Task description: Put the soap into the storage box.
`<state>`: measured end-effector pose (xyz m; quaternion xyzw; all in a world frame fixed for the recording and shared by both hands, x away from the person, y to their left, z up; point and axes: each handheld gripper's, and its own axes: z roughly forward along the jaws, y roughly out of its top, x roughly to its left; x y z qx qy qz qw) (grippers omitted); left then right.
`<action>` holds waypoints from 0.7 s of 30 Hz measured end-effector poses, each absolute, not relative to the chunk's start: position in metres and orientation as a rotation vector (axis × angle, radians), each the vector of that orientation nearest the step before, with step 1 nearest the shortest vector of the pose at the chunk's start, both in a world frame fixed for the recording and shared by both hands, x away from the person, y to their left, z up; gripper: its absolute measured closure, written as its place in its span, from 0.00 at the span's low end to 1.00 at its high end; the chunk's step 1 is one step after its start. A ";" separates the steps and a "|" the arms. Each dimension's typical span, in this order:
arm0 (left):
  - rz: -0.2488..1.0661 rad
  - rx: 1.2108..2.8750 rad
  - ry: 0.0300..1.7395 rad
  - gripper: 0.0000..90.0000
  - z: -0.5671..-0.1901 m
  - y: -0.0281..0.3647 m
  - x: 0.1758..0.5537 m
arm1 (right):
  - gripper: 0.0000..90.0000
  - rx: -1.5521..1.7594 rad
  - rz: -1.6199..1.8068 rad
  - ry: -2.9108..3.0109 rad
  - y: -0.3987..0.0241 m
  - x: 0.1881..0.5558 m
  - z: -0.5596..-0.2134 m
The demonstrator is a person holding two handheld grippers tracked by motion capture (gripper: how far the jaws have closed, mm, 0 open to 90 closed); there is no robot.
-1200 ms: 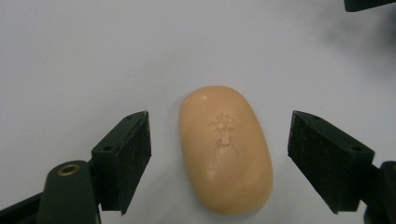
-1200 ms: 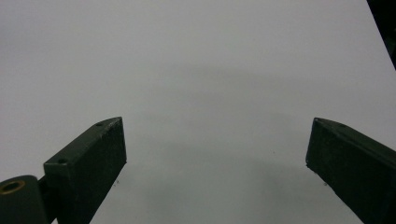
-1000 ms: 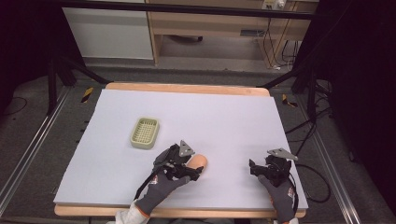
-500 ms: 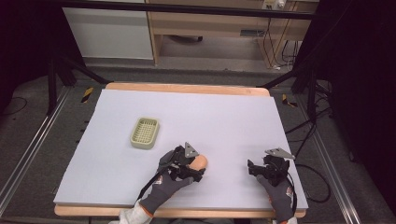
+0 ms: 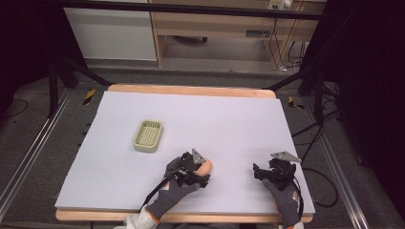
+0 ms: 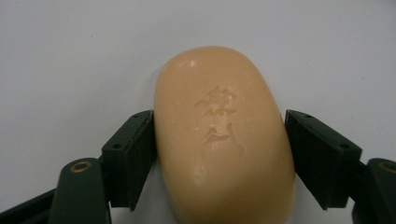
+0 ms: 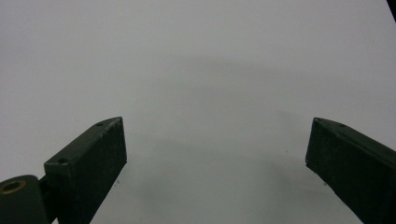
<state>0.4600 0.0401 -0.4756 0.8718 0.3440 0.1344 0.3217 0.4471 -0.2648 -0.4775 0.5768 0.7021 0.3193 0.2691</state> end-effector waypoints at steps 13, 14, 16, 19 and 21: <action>0.353 2.278 0.924 0.31 -0.475 0.041 0.460 | 0.06 1.557 0.857 1.893 -0.265 0.447 -0.478; 0.356 2.278 0.926 0.33 -0.475 0.041 0.460 | 0.06 1.557 0.859 1.893 -0.265 0.447 -0.478; 0.356 2.274 0.930 0.34 -0.475 0.042 0.460 | 0.06 1.557 0.859 1.895 -0.265 0.447 -0.478; 0.346 2.268 0.930 0.34 -0.475 0.043 0.461 | 0.06 1.559 0.857 1.897 -0.266 0.448 -0.478; 0.348 2.269 0.928 0.35 -0.475 0.043 0.460 | 0.06 1.566 0.855 1.895 -0.266 0.448 -0.478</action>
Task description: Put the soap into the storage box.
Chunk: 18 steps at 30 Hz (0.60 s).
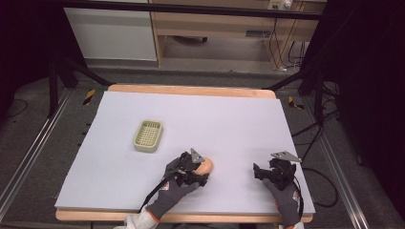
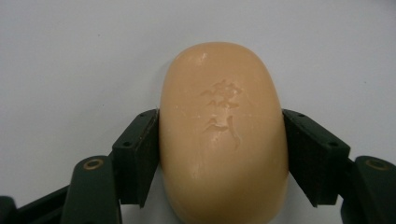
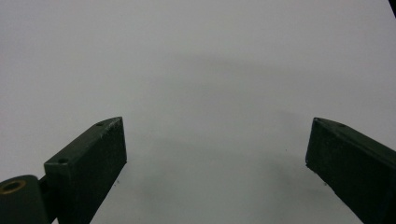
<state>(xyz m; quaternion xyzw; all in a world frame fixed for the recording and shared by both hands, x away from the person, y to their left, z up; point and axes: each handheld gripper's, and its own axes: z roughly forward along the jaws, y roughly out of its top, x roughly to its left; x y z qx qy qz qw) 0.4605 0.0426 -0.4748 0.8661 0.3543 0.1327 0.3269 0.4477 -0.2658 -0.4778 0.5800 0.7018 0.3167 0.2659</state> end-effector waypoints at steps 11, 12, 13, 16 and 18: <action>0.328 2.266 0.916 0.35 -0.473 0.044 0.460 | 0.06 1.567 0.856 1.897 -0.267 0.448 -0.478; 0.324 2.267 0.916 0.35 -0.473 0.044 0.460 | 0.06 1.569 0.857 1.898 -0.267 0.448 -0.478; 0.320 2.267 0.913 0.35 -0.472 0.045 0.460 | 0.06 1.569 0.857 1.898 -0.267 0.448 -0.478; 0.318 2.263 0.912 0.35 -0.469 0.047 0.460 | 0.06 1.569 0.857 1.897 -0.267 0.448 -0.478; 0.317 2.258 0.908 0.35 -0.467 0.049 0.461 | 0.06 1.561 0.859 1.900 -0.267 0.448 -0.478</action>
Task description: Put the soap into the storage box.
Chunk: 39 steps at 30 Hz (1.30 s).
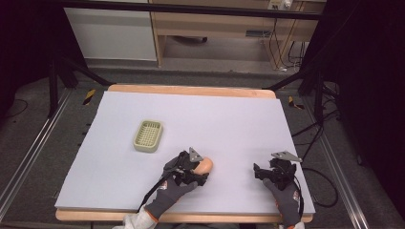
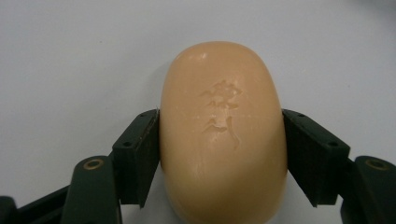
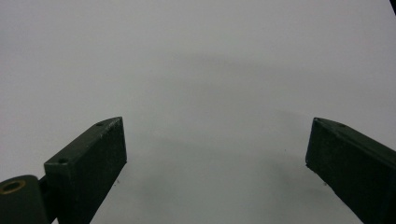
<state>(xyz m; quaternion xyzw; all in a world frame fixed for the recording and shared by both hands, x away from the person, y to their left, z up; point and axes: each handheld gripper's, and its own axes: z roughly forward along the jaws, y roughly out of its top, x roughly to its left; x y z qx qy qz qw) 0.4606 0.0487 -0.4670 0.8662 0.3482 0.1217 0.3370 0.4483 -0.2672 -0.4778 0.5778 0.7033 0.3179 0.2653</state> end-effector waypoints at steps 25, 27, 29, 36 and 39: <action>0.323 2.212 0.911 0.35 -0.446 0.071 0.463 | 0.06 1.554 0.858 1.909 -0.266 0.449 -0.478; 0.323 2.207 0.914 0.35 -0.444 0.074 0.464 | 0.06 1.554 0.859 1.908 -0.266 0.449 -0.478; 0.321 2.201 0.919 0.35 -0.443 0.076 0.465 | 0.06 1.553 0.858 1.908 -0.266 0.449 -0.478; 0.328 2.190 0.929 0.35 -0.438 0.084 0.466 | 0.06 1.552 0.860 1.908 -0.266 0.448 -0.478; 0.329 2.189 0.930 0.35 -0.436 0.087 0.466 | 0.06 1.546 0.863 1.908 -0.266 0.448 -0.478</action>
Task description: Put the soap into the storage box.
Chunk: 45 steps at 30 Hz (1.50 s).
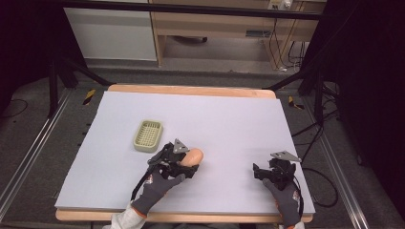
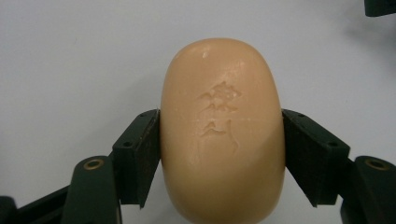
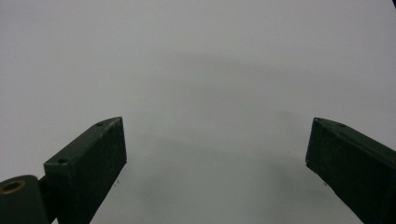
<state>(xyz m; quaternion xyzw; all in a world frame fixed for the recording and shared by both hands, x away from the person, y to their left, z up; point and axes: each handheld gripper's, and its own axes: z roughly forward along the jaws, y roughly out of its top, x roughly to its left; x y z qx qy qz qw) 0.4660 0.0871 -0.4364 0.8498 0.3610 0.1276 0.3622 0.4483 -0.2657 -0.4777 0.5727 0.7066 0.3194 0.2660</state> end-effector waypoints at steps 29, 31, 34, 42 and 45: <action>0.366 2.099 1.009 0.35 -0.415 0.122 0.475 | 0.06 1.543 0.859 1.910 -0.265 0.448 -0.478; 0.371 2.088 1.015 0.35 -0.414 0.125 0.476 | 0.06 1.548 0.859 1.908 -0.265 0.448 -0.478; 0.375 2.072 1.025 0.35 -0.411 0.129 0.477 | 0.06 1.548 0.859 1.908 -0.265 0.448 -0.478; 0.406 2.040 1.054 0.35 -0.404 0.143 0.483 | 0.06 1.548 0.859 1.909 -0.265 0.448 -0.478; 0.411 2.034 1.059 0.35 -0.402 0.145 0.484 | 0.06 1.543 0.859 1.910 -0.265 0.448 -0.478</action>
